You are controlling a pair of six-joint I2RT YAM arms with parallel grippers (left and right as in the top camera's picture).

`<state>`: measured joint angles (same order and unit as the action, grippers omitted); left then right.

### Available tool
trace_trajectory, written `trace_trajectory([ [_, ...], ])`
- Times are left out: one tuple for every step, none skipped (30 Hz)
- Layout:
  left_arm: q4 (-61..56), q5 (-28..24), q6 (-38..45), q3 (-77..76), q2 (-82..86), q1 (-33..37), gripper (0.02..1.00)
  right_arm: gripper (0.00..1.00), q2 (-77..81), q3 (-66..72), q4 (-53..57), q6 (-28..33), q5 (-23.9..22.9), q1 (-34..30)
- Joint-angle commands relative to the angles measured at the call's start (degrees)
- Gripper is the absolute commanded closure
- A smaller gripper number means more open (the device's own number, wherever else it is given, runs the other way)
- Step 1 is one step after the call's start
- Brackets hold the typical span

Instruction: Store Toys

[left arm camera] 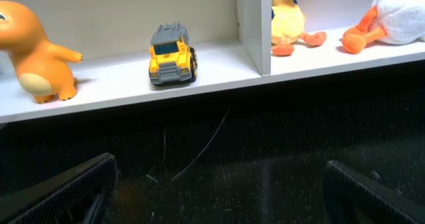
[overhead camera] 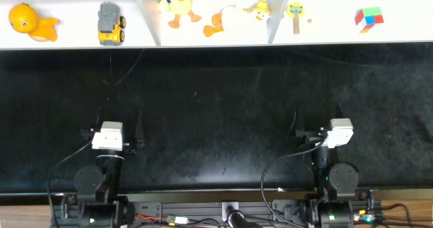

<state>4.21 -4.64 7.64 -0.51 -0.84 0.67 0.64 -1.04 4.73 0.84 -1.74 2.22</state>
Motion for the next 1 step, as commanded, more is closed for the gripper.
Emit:
trace_trajectory([
  [0.28, 0.31, -0.61, 0.04, 0.68, -0.37, 0.02, 0.007, -0.39, 0.76, -0.28, -0.46, 0.26, -0.24],
])
